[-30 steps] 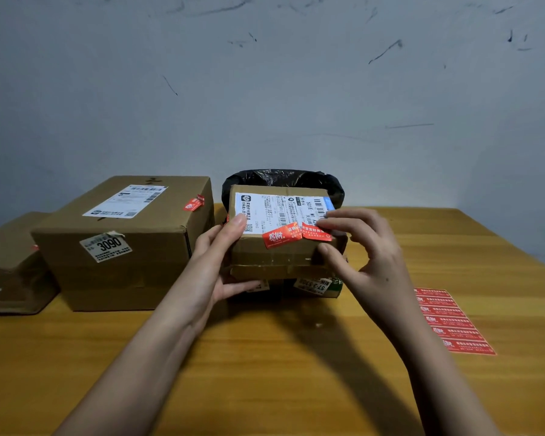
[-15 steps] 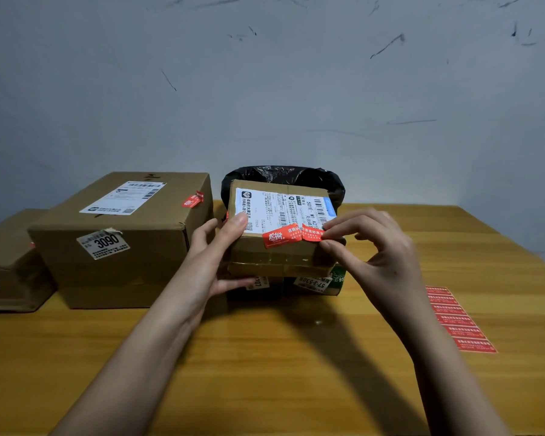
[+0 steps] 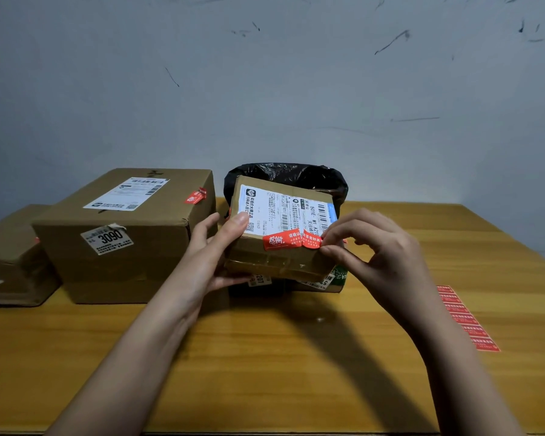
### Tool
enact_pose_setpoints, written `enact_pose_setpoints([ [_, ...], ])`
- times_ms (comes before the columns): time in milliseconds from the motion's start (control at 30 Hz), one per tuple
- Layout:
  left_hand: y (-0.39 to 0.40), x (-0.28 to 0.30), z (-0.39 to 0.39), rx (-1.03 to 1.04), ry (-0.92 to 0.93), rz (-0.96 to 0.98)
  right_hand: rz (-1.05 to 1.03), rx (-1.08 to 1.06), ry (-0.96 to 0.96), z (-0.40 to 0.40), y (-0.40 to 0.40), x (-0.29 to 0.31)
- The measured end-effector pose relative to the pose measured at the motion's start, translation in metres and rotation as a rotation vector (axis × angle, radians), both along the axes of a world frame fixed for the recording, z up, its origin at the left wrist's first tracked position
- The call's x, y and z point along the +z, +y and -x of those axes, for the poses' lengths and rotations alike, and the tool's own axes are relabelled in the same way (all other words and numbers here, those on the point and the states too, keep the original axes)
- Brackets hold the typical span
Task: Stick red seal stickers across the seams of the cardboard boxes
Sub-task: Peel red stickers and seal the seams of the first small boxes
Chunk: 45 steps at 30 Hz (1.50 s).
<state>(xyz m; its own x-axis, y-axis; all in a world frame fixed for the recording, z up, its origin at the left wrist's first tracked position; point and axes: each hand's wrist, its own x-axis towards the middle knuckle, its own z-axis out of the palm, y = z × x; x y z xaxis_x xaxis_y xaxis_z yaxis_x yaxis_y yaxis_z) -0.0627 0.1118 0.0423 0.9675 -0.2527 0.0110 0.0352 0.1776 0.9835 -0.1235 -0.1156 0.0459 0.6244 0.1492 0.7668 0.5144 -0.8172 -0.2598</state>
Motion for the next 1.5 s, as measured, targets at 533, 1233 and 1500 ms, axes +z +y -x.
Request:
enact_pose_setpoints([
  [533, 0.004, -0.006, -0.003, 0.000, 0.027, 0.018, 0.102, -0.048, -0.056, 0.011, 0.008, 0.008],
  [1233, -0.002, -0.001, -0.001, 0.037, 0.034, 0.021, -0.468, 0.250, 0.230, 0.012, 0.018, 0.008],
  [1500, -0.005, -0.001, 0.001, 0.073, 0.006, -0.001, -0.441, 0.285, 0.473, 0.013, 0.015, 0.007],
])
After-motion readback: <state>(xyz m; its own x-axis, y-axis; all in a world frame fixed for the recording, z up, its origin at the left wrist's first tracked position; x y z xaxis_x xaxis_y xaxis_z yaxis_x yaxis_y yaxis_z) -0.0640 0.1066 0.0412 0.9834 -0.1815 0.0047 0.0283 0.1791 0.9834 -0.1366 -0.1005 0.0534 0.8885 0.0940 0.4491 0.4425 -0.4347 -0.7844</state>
